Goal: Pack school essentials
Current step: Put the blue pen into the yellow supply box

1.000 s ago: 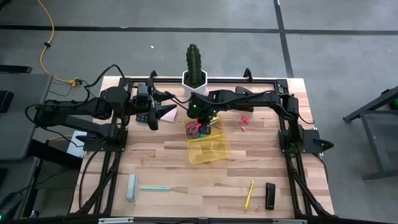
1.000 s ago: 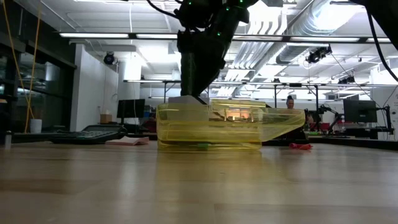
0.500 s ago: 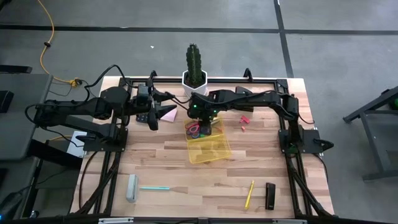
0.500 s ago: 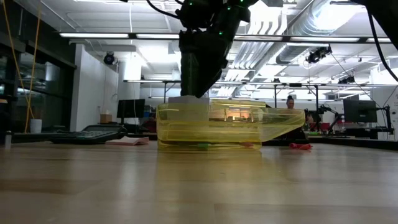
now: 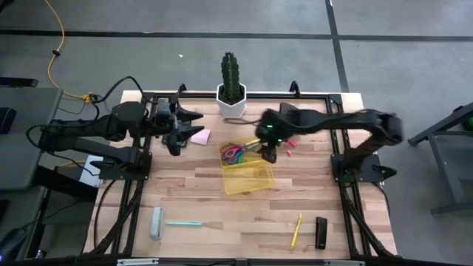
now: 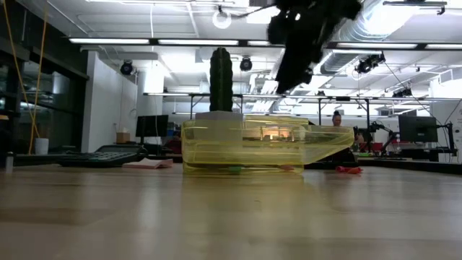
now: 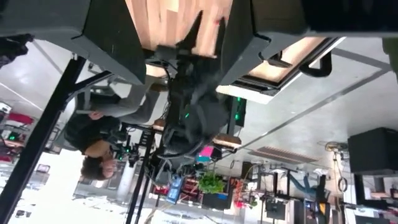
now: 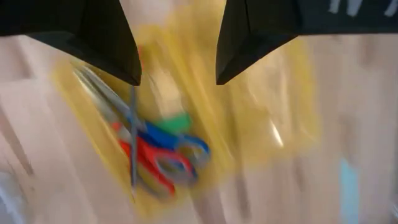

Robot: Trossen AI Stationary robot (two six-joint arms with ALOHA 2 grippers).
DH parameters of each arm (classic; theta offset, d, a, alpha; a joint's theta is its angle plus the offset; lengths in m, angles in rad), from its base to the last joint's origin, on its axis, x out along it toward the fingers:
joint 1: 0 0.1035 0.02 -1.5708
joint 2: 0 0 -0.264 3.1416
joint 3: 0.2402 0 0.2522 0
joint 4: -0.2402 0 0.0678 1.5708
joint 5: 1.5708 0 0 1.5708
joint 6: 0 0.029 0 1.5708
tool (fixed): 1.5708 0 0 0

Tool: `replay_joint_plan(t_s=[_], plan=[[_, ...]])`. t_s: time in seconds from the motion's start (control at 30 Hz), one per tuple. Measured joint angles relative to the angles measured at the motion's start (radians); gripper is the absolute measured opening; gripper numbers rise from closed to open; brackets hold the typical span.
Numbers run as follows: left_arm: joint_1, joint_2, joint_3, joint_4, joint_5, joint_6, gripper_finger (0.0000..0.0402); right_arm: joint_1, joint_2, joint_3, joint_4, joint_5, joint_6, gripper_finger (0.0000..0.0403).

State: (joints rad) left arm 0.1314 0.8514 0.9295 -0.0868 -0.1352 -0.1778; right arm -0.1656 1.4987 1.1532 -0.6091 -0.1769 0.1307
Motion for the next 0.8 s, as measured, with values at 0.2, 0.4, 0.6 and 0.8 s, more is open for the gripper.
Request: replay_joint_plan(t_s=[0.2,0.4,0.6,0.8], plan=[[0.000,-0.017,-0.021,0.056,0.004,-0.002,0.0197,0.030,-0.270,-0.246,0.459,0.008,0.182,0.0199],[-0.001,-0.015,-0.143,0.235,0.042,-0.067,0.0197,0.056,-0.392,-0.365,0.847,0.012,0.176,0.0199],[-0.001,-0.015,-0.160,0.243,0.042,-0.071,0.0197,0.064,-0.415,-0.386,0.906,0.011,0.139,0.0199],[-0.001,-0.015,-0.160,0.243,0.042,-0.055,0.0197,0.064,-0.415,-0.386,0.906,0.011,0.072,0.0199]])
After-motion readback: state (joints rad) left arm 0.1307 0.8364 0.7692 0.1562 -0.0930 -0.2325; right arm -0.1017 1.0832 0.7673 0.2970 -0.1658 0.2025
